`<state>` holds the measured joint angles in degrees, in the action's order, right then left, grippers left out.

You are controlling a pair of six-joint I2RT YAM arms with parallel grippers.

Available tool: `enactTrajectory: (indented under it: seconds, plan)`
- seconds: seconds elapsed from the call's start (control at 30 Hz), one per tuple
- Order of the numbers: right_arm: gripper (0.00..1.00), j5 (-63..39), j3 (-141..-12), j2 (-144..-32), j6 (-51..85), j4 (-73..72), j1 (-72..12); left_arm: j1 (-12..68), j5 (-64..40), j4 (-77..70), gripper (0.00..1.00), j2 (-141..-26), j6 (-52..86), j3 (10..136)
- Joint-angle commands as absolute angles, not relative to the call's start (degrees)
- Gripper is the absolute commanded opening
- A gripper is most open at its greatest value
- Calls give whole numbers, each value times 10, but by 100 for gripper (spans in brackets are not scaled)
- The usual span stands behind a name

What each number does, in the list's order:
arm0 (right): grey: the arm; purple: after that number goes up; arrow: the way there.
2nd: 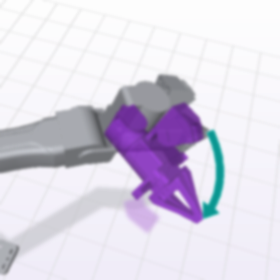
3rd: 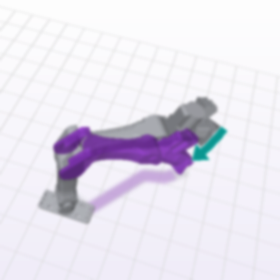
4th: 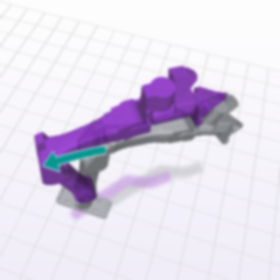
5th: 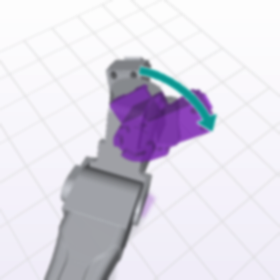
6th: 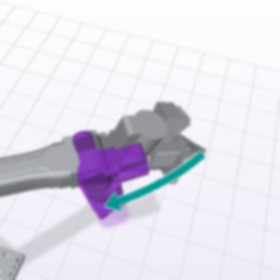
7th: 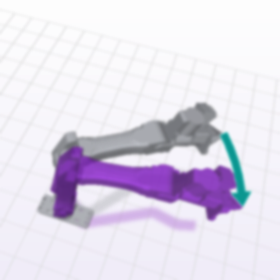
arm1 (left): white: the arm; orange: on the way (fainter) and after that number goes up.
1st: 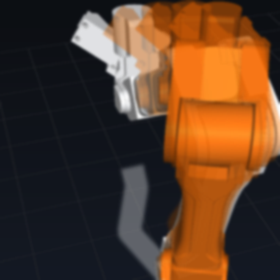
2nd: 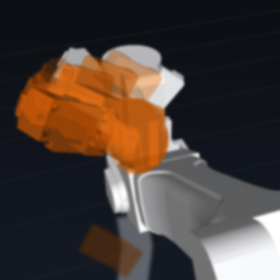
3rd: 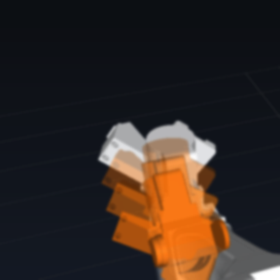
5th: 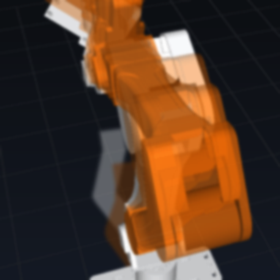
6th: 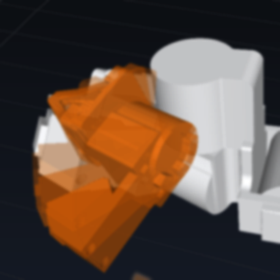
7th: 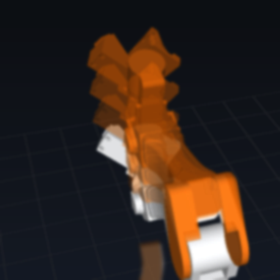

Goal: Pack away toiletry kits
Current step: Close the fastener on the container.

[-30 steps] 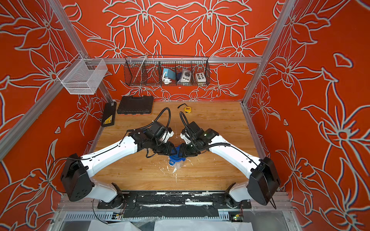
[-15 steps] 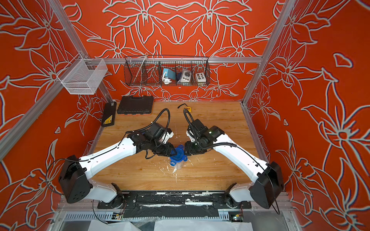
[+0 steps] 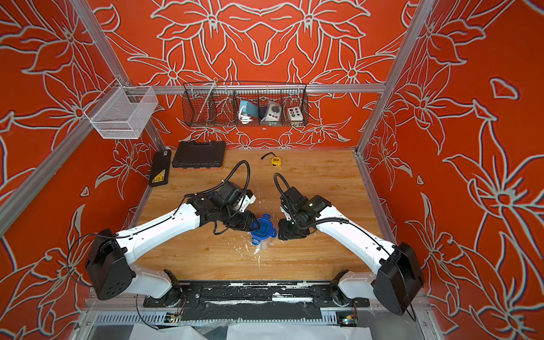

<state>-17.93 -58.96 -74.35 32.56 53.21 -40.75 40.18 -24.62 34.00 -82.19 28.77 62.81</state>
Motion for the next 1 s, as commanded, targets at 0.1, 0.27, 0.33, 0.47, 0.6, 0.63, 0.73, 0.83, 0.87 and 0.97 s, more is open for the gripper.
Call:
enactTrajectory:
  seconds: [0.1,0.27,0.33,0.47,0.6,0.63,0.73,0.83,0.87,0.97]
  plan:
    - [49,-188,-580,-738,343,494,-405,410,-238,386,44,-832,287,606]
    - [49,-202,-570,-737,347,479,-406,410,-241,384,44,-833,289,603]
    - [48,-210,-568,-743,348,471,-405,410,-243,382,44,-833,290,602]
    - [49,-216,-567,-744,349,460,-405,410,-248,379,43,-835,291,601]
    - [49,-230,-564,-743,351,439,-406,410,-250,378,43,-835,293,601]
    - [48,-235,-561,-742,354,431,-406,410,-251,378,43,-835,293,601]
    - [48,-252,-551,-739,361,409,-406,410,-252,377,43,-835,295,599]
    - [48,-260,-545,-738,365,399,-407,410,-254,375,43,-835,298,595]
    - [48,-262,-542,-737,367,394,-407,410,-256,374,42,-834,299,593]
    - [48,-268,-538,-738,376,377,-407,410,-264,366,42,-834,305,586]
